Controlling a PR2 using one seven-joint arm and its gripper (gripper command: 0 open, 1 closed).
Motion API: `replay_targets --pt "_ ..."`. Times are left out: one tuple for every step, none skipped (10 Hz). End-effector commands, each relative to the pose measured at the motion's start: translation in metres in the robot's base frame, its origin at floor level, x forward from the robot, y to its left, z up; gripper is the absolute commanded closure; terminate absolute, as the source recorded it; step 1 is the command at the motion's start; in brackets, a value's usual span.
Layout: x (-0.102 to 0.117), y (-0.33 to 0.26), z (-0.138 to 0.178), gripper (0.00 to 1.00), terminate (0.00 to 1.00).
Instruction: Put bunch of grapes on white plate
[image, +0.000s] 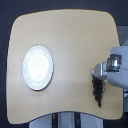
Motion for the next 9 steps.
replay_targets --pt "0.016 0.022 -0.058 0.00 0.00" --pt "0.017 0.022 -0.063 0.00 0.00" --pt "0.018 0.021 -0.068 0.00 0.00" --pt "0.019 0.020 -0.069 0.00 0.00" --pt "0.024 0.008 -0.070 0.00 0.00" --pt "0.024 0.003 -0.072 0.00 0.00" --pt "0.022 -0.002 -0.075 0.00 0.00" --pt "0.020 -0.008 -0.078 0.00 0.00" --pt "0.020 -0.009 -0.080 0.00 0.00"
